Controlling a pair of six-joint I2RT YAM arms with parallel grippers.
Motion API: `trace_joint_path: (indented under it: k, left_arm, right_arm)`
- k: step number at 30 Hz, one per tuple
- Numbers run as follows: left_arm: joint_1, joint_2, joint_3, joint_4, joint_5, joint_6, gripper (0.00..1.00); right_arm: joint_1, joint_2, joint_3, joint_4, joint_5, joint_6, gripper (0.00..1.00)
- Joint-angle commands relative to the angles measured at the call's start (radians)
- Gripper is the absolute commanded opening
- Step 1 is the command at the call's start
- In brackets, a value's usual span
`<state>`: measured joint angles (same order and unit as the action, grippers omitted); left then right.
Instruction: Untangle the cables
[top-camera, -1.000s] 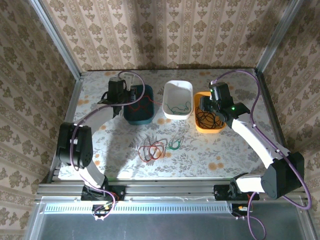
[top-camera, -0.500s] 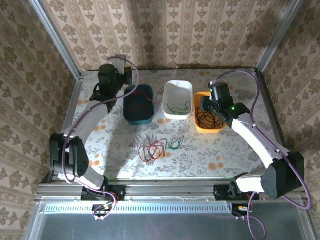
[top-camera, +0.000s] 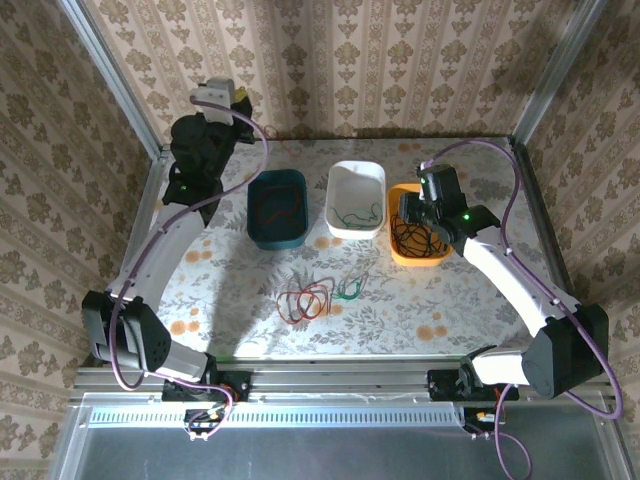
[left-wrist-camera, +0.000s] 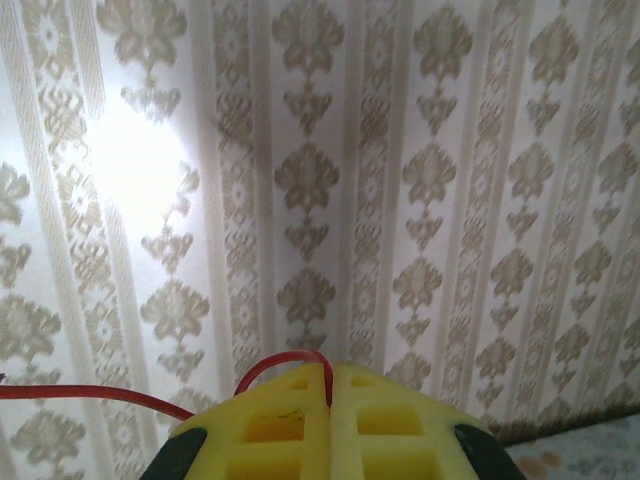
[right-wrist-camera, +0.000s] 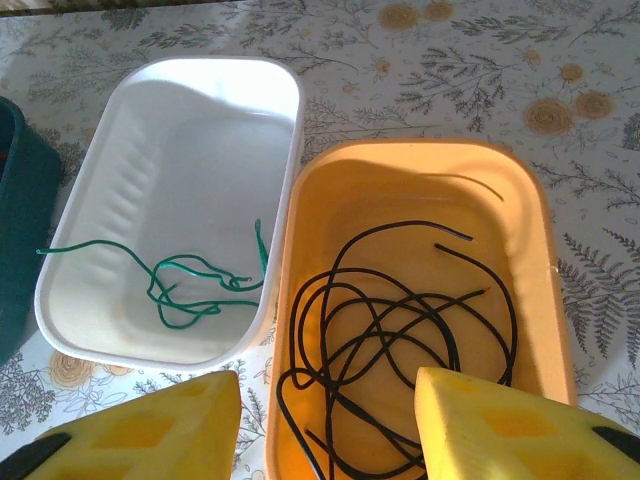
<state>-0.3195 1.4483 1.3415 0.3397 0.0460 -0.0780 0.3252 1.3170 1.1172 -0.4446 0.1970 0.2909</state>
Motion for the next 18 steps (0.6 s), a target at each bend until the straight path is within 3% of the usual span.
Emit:
trace_joint_path:
  k: [1,8,18]
  left_arm:
    - [-0.007,-0.032,-0.052,-0.028,-0.046,0.029,0.00]
    - [-0.039,-0.043,-0.175,-0.068,-0.080,-0.006,0.00]
    - [-0.016,0.142,-0.222,-0.139,0.130,-0.244,0.00]
  right_arm:
    - [-0.002,-0.019,-0.010,-0.006,0.000,-0.009,0.51]
    - [-0.003,-0.011,-0.005,-0.005,-0.007,-0.002,0.51]
    - [-0.002,-0.009,0.003,-0.010,-0.010,0.001,0.51]
